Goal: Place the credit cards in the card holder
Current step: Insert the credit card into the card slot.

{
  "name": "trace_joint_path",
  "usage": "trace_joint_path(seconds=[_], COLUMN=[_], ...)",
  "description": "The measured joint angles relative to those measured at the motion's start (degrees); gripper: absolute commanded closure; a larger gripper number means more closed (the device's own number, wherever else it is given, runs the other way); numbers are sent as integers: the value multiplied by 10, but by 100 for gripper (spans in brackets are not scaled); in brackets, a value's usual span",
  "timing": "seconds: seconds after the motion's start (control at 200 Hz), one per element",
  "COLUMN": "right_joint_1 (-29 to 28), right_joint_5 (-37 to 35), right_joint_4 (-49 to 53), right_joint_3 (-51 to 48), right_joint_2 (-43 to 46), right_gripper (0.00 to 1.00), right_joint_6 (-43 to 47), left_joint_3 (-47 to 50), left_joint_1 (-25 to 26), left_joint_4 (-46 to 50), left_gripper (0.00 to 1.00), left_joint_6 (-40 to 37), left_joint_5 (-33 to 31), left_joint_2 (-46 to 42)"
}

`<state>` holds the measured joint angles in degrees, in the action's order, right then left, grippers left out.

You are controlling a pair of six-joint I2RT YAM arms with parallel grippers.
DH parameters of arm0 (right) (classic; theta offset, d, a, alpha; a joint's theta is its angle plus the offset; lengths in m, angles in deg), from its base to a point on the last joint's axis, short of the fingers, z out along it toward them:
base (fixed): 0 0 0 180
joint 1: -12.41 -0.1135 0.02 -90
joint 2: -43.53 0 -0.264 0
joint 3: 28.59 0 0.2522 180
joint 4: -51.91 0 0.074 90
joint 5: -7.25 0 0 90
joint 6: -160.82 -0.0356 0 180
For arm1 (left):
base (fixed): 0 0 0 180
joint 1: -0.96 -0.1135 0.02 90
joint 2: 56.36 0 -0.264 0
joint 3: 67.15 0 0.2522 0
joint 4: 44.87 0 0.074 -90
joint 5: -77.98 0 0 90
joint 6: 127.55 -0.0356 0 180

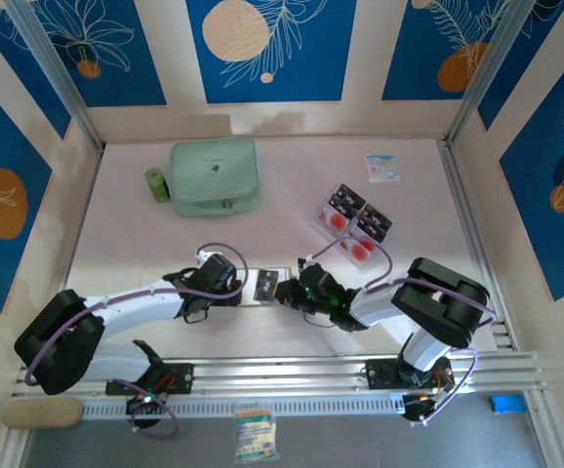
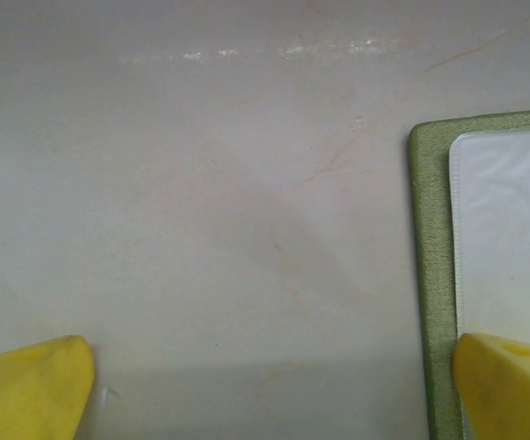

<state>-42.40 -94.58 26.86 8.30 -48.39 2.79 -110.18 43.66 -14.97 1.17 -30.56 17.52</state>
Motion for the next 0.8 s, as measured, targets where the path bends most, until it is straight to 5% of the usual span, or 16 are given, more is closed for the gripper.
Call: trace_joint_path(seconds=[0.8], right_joint_1=[27], right_joint_5=[59], right_joint_4=[88], right_joint_3=[47], right_joint_2=[-2], right_gripper=[100], right_joint_6=[3], left_joint_3=[0], left_joint_1=[0], left_joint_4=[0], left_gripper=[0], left_joint_6=[0], left_joint_5=[0], left_joint_2=[0])
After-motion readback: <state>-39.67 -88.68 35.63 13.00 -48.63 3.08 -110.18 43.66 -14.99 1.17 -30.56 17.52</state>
